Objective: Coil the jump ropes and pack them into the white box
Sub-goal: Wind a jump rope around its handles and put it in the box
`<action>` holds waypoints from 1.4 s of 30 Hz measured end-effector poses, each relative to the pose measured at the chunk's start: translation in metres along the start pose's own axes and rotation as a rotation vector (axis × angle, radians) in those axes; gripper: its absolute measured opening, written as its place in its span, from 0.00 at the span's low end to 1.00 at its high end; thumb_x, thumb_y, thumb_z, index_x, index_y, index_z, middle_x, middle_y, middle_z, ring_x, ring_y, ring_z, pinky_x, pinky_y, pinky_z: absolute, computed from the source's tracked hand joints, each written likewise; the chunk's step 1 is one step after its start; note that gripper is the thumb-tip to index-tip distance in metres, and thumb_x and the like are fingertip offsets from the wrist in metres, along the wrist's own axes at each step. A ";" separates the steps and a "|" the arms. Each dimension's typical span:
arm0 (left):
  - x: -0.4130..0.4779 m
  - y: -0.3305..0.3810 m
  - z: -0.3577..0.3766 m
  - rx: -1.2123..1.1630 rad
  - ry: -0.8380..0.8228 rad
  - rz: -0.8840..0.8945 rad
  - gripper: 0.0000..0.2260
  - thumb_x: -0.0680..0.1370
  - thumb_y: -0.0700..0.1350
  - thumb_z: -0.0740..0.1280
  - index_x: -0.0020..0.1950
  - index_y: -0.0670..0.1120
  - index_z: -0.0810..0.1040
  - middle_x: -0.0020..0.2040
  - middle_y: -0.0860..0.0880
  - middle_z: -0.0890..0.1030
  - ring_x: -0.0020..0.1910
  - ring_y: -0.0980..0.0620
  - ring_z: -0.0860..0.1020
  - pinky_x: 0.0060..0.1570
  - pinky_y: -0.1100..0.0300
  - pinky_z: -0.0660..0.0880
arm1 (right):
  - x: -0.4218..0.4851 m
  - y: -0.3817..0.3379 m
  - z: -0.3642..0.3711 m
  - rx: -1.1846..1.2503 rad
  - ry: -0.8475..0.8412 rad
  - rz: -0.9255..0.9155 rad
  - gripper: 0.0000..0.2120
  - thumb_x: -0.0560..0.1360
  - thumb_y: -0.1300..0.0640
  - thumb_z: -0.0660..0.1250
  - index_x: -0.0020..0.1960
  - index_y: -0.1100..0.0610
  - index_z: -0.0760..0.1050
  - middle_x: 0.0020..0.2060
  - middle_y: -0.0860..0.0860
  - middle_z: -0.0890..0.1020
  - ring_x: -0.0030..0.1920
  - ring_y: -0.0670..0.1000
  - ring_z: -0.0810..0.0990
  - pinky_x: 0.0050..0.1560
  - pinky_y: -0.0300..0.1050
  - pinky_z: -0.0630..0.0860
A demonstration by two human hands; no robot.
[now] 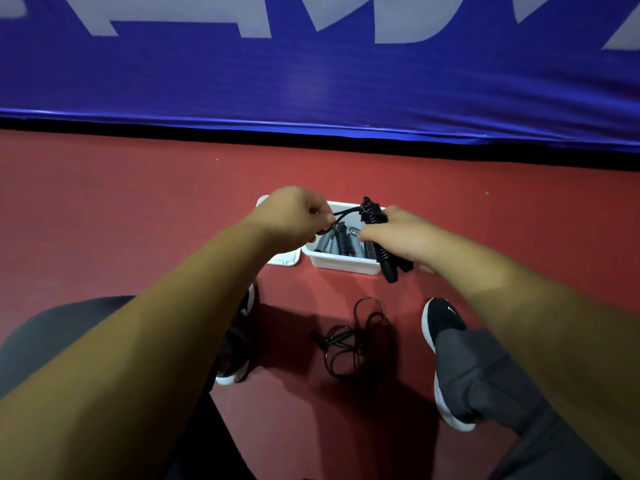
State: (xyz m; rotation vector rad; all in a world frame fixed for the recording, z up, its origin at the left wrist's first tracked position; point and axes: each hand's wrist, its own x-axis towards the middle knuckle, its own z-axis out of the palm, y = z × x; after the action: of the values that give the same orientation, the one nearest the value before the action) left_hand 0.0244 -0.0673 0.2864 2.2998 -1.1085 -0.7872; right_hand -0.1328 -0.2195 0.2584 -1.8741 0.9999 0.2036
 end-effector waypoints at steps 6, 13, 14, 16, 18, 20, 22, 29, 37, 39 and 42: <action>0.001 0.001 0.013 0.133 -0.009 -0.027 0.07 0.82 0.50 0.67 0.57 0.52 0.82 0.51 0.50 0.83 0.47 0.49 0.80 0.42 0.58 0.75 | 0.003 0.004 0.013 0.066 0.041 -0.037 0.10 0.73 0.55 0.74 0.50 0.47 0.74 0.44 0.55 0.85 0.39 0.56 0.84 0.31 0.45 0.73; 0.034 0.015 0.003 0.137 -0.072 -0.053 0.07 0.83 0.48 0.66 0.56 0.47 0.80 0.48 0.47 0.82 0.45 0.46 0.77 0.39 0.57 0.70 | 0.030 -0.004 0.002 0.165 0.111 0.011 0.18 0.69 0.56 0.82 0.54 0.51 0.79 0.46 0.53 0.87 0.44 0.53 0.87 0.42 0.48 0.83; 0.044 0.016 0.001 0.104 -0.075 -0.059 0.07 0.83 0.47 0.66 0.56 0.47 0.82 0.46 0.47 0.82 0.42 0.48 0.77 0.36 0.58 0.69 | 0.040 -0.005 -0.001 0.166 0.122 0.019 0.20 0.68 0.57 0.83 0.55 0.51 0.79 0.47 0.53 0.87 0.45 0.54 0.88 0.47 0.51 0.85; 0.063 0.012 0.001 0.018 -0.067 -0.085 0.07 0.82 0.44 0.67 0.55 0.46 0.83 0.41 0.48 0.80 0.38 0.49 0.76 0.33 0.60 0.69 | 0.060 -0.005 -0.006 0.146 0.151 0.024 0.21 0.67 0.57 0.83 0.57 0.51 0.80 0.47 0.53 0.87 0.45 0.55 0.88 0.53 0.55 0.86; 0.085 0.003 0.007 -0.076 -0.039 -0.133 0.07 0.80 0.41 0.67 0.55 0.46 0.84 0.42 0.48 0.81 0.40 0.48 0.77 0.37 0.59 0.74 | 0.080 -0.004 -0.008 0.097 0.173 0.013 0.19 0.68 0.56 0.82 0.56 0.50 0.80 0.46 0.52 0.87 0.45 0.55 0.88 0.53 0.54 0.86; 0.108 -0.011 0.019 -0.175 0.000 -0.194 0.07 0.80 0.39 0.67 0.53 0.47 0.84 0.44 0.45 0.83 0.44 0.46 0.80 0.46 0.52 0.80 | 0.101 0.002 -0.005 0.060 0.198 0.026 0.15 0.70 0.56 0.80 0.53 0.51 0.80 0.45 0.52 0.87 0.45 0.54 0.87 0.51 0.51 0.85; 0.129 -0.027 0.032 -0.249 0.030 -0.245 0.07 0.79 0.38 0.67 0.47 0.47 0.82 0.47 0.41 0.85 0.45 0.44 0.81 0.53 0.48 0.82 | 0.125 0.012 0.000 0.051 0.212 0.066 0.12 0.71 0.56 0.80 0.51 0.51 0.80 0.45 0.53 0.87 0.46 0.55 0.87 0.51 0.52 0.85; 0.195 -0.085 0.095 -0.482 0.045 -0.331 0.14 0.76 0.38 0.66 0.59 0.48 0.81 0.51 0.41 0.85 0.47 0.44 0.83 0.56 0.47 0.83 | 0.210 0.063 0.034 -0.002 0.224 0.160 0.09 0.70 0.53 0.80 0.41 0.53 0.80 0.44 0.55 0.88 0.47 0.58 0.87 0.55 0.55 0.84; 0.227 -0.117 0.160 -0.483 -0.027 -0.415 0.20 0.79 0.38 0.64 0.70 0.47 0.79 0.55 0.42 0.83 0.47 0.44 0.81 0.51 0.53 0.80 | 0.266 0.115 0.062 -0.066 0.193 0.205 0.08 0.75 0.51 0.77 0.44 0.54 0.81 0.44 0.54 0.87 0.47 0.56 0.85 0.49 0.49 0.82; 0.228 -0.123 0.176 -0.450 -0.071 -0.401 0.20 0.81 0.38 0.63 0.73 0.45 0.77 0.60 0.41 0.83 0.53 0.43 0.82 0.59 0.52 0.80 | 0.271 0.123 0.070 -0.134 0.197 0.193 0.09 0.76 0.50 0.74 0.46 0.56 0.83 0.42 0.54 0.86 0.46 0.57 0.84 0.38 0.44 0.76; 0.225 -0.130 0.190 -0.431 -0.145 -0.391 0.14 0.82 0.39 0.62 0.64 0.48 0.81 0.57 0.42 0.84 0.50 0.43 0.81 0.56 0.54 0.78 | 0.274 0.127 0.079 -0.219 0.199 0.208 0.07 0.78 0.55 0.70 0.50 0.59 0.79 0.42 0.54 0.82 0.44 0.58 0.79 0.36 0.46 0.67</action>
State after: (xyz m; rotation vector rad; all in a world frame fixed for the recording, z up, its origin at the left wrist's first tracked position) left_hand 0.0826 -0.2060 0.0018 2.1270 -0.4739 -1.2222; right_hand -0.0241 -0.3313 -0.0116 -2.0154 1.3573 0.2620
